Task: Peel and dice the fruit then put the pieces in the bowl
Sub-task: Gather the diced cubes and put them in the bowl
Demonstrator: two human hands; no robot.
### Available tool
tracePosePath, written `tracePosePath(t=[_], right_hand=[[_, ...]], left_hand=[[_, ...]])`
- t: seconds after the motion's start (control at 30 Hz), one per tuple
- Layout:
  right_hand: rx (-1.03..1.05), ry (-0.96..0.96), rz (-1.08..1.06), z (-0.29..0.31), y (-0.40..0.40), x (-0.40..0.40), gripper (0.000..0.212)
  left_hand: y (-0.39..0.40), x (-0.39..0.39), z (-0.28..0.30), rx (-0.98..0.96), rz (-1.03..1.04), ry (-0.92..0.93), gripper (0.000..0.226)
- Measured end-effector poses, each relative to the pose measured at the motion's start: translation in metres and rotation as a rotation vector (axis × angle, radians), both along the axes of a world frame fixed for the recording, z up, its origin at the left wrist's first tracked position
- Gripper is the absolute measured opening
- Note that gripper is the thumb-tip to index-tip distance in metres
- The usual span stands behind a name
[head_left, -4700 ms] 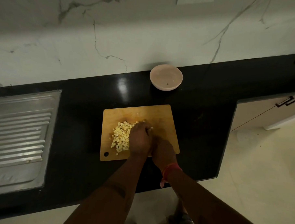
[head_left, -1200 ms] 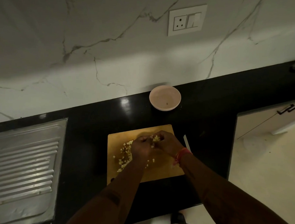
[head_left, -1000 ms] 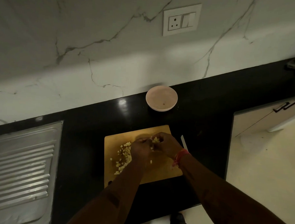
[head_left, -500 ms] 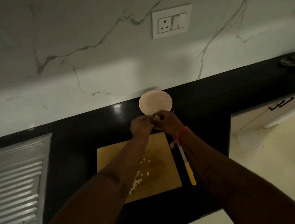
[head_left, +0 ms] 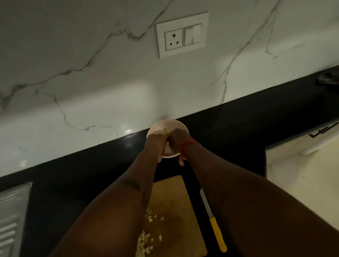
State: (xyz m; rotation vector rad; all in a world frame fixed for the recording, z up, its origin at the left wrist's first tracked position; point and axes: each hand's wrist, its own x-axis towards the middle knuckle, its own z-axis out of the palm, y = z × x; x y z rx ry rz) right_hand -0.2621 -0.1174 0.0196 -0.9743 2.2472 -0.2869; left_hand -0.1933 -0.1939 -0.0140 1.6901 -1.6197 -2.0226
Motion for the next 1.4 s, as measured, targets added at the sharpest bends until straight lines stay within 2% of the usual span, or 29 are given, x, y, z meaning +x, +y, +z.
tracePosePath(t=[0.03,0.23,0.33,0.43,0.5,0.57,0.67,0.73,0.8,0.9,1.03,1.13,1.27,1.4], right_hand=[[0.043,0.064,0.06,-0.003,-0.001,0.001,0.034],[0.099,0.144,0.124,0.005,0.004,0.035,0.044],[0.121,0.168,0.155,0.009,0.01,0.056,0.04],[0.058,0.212,0.191,0.012,0.015,0.076,0.038],[-0.009,0.231,0.149,0.013,0.022,0.087,0.039],[-0.114,0.18,0.071,0.012,0.03,0.102,0.04],[-0.28,-0.038,-0.109,0.008,0.048,0.13,0.029],[-0.311,-0.093,-0.128,0.001,0.062,0.153,0.024],[-0.261,-0.08,-0.069,-0.004,0.072,0.177,0.024],[-0.136,-0.038,0.093,-0.008,0.085,0.208,0.031],[-0.188,-0.045,0.028,-0.015,0.103,0.227,0.036],[-0.165,-0.009,0.003,-0.013,0.112,0.225,0.04],[0.037,0.056,-0.018,-0.021,0.124,0.223,0.053],[0.057,-0.026,-0.195,-0.034,0.129,0.235,0.06]], left_hand=[[0.0,0.0,-0.003,-0.023,-0.015,-0.013,0.043],[0.024,0.03,0.019,-0.115,-0.063,-0.055,0.038],[0.022,0.046,0.023,-0.044,-0.065,-0.158,0.038],[0.02,0.065,0.034,-0.037,-0.068,-0.275,0.035],[0.02,0.078,0.039,-0.044,-0.028,-0.232,0.042],[0.021,0.093,0.04,-0.015,0.025,-0.122,0.041],[0.031,0.125,0.04,-0.059,0.025,-0.046,0.019],[0.041,0.15,0.033,-0.095,-0.019,-0.059,0.025],[0.056,0.178,0.034,-0.148,-0.053,-0.096,0.028],[0.072,0.22,0.043,-0.333,-0.212,-0.17,0.03],[0.08,0.274,0.037,-0.582,-0.37,-0.245,0.032],[0.076,0.304,0.027,-0.607,-0.434,-0.343,0.03],[0.08,0.326,0.01,-0.637,-0.483,-0.466,0.03],[0.087,0.338,-0.016,-0.588,-0.36,-0.526,0.062]])
